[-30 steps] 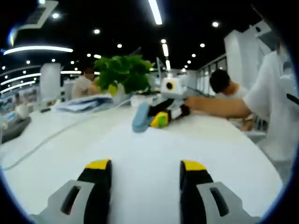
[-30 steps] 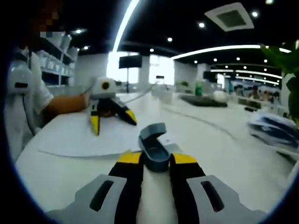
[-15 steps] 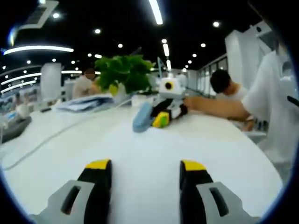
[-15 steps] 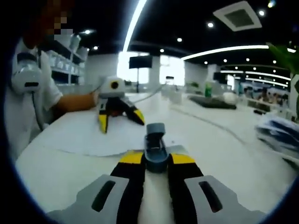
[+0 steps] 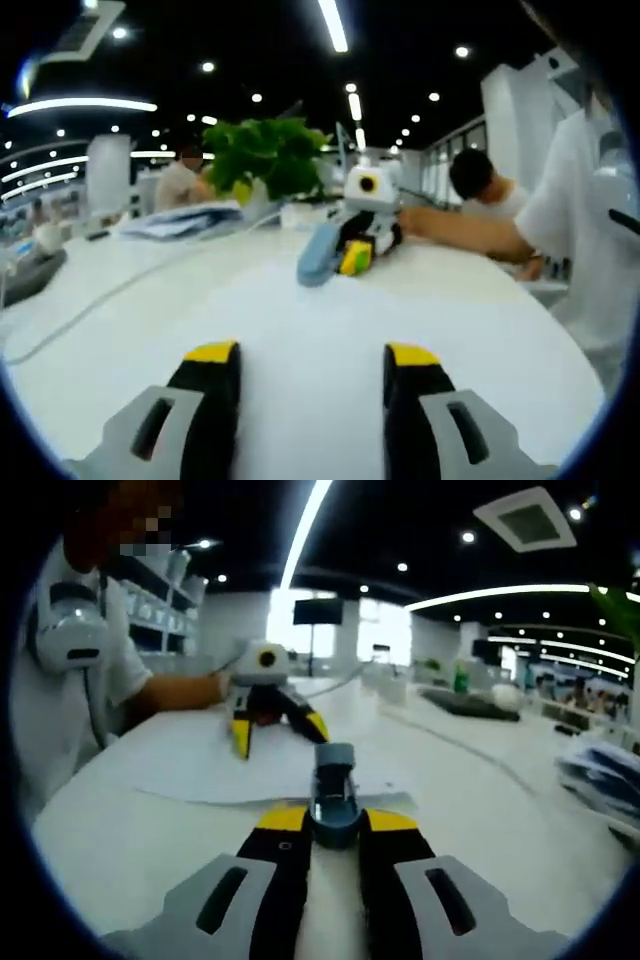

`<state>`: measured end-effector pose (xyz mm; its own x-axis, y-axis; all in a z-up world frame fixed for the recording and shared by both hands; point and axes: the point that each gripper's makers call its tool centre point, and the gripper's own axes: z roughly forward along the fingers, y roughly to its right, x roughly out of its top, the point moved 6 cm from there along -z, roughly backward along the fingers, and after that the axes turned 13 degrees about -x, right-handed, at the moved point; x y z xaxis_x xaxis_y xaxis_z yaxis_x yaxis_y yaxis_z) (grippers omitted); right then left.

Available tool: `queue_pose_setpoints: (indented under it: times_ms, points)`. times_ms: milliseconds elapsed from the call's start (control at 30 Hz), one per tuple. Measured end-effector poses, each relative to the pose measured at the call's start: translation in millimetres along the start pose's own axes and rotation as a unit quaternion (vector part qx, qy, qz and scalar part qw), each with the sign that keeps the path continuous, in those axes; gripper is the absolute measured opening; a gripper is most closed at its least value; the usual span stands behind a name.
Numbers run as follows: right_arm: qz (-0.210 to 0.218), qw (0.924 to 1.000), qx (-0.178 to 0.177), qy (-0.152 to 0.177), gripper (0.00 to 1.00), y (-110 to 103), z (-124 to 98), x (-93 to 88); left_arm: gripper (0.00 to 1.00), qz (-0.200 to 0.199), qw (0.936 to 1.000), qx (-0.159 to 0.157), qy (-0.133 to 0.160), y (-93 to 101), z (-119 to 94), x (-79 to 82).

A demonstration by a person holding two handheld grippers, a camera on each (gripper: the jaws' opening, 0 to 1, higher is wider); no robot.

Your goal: Pick up the paper insert the paper into the punch align the paper edges press the punch to punch holes

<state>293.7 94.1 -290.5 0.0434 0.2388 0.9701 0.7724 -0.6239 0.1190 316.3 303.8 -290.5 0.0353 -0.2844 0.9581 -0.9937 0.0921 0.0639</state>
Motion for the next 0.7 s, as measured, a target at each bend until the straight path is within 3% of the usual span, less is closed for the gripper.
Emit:
queue_pose_setpoints:
  times_ms: [700]
  points:
    - [-0.013, 0.9996, 0.023, 0.002, 0.22, -10, -3, 2.0, 0.58, 0.001, 1.0000, -0.003, -0.001, -0.2, -1, -0.7]
